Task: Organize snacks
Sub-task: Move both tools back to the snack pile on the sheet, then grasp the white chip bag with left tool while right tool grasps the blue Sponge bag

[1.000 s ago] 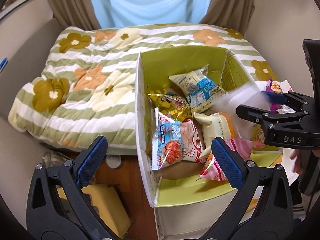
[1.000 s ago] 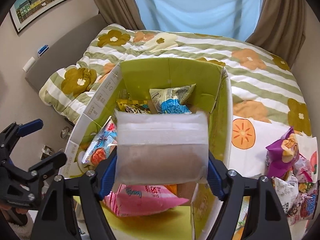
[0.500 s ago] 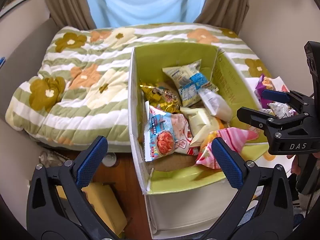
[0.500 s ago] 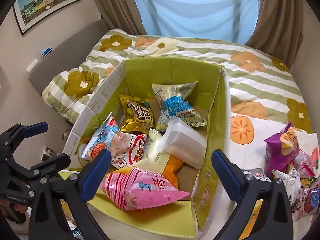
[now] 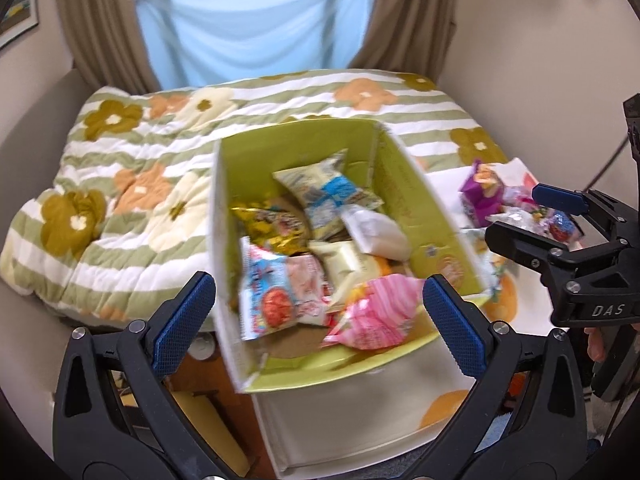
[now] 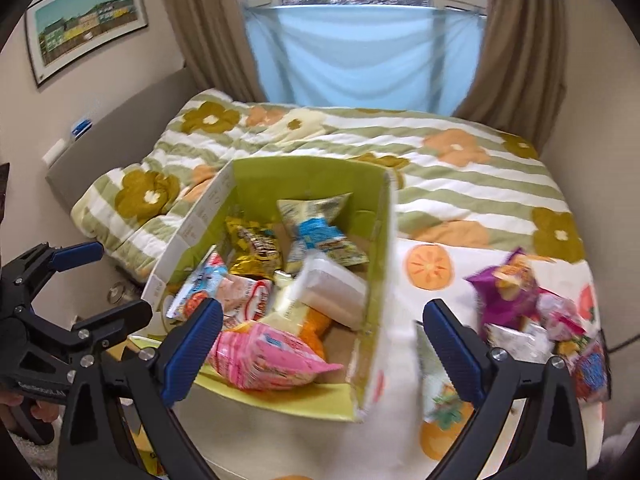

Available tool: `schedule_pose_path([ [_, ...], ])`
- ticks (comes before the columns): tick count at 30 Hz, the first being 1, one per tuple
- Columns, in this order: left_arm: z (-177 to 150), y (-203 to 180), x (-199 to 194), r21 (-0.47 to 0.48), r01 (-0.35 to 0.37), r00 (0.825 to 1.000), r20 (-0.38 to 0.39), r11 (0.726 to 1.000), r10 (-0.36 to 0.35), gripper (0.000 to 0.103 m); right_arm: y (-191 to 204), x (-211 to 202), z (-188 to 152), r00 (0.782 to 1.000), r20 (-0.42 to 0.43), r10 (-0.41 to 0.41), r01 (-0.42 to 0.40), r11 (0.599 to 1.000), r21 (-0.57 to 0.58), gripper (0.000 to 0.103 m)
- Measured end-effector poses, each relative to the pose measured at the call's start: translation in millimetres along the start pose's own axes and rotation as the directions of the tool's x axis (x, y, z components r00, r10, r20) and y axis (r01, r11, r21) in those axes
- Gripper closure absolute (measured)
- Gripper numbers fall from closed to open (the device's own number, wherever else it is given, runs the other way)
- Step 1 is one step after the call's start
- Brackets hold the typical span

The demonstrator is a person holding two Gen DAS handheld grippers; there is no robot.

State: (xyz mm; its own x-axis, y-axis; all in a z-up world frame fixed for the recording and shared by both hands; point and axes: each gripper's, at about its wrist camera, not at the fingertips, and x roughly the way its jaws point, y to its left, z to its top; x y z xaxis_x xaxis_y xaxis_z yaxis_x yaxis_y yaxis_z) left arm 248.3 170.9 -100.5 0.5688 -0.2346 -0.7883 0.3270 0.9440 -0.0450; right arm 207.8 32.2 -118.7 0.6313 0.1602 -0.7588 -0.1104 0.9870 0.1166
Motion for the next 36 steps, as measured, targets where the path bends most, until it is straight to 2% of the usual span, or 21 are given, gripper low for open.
schedule_pose_path([
  [6,10.0,-57.4,4.4,0.088,0.067,0.998,-0.004,0.994,-0.067,0.000,-42.8,-30.8,-15.9,0.997,0.031,-0.075,0.074,0.996,0.050,0.003],
  [13,20.3,-137.7,16.4,0.132,0.078,0.997,-0.001,0.988,-0.078,0.000,-121.4,-61.2,-37.2,0.988,0.060,-0.144,0.140,0.988,0.064,0.003],
  [18,31.2,-203.0,35.6,0.121,0.083,0.997,-0.013,0.989,-0.082,0.000,-194.4,-73.2,-50.8,0.990,0.038,-0.137,0.135,0.989,0.062,0.003],
  [22,38.2,-260.8,58.5,0.175,0.043,0.999,-0.012,0.984,-0.041,0.000,-239.7,-75.8,-61.4,0.991,0.018,-0.130,0.129,0.991,0.033,0.003],
  [26,42.7,-306.2,86.1,0.227,0.036,0.999,-0.031,0.973,-0.030,0.000,-279.4,-71.7,-71.0,0.993,-0.008,-0.117,0.117,0.993,0.021,0.003],
  [29,42.5,-331.7,104.1,0.292,0.025,0.999,-0.047,0.956,-0.012,0.000,-302.1,-65.9,-78.8,0.990,-0.030,-0.136,0.137,0.991,0.007,0.003],
  [32,41.9,-353.9,124.3,0.380,0.021,0.998,-0.060,0.925,0.002,0.000,-323.9,-56.3,-87.4,0.990,-0.051,-0.129,0.130,0.991,0.017,0.003],
  [36,37.7,-379.0,155.1,0.512,0.039,0.995,-0.097,0.858,0.013,0.000,-341.7,-40.2,-100.0,0.990,-0.069,-0.120,0.122,0.992,0.032,0.003],
])
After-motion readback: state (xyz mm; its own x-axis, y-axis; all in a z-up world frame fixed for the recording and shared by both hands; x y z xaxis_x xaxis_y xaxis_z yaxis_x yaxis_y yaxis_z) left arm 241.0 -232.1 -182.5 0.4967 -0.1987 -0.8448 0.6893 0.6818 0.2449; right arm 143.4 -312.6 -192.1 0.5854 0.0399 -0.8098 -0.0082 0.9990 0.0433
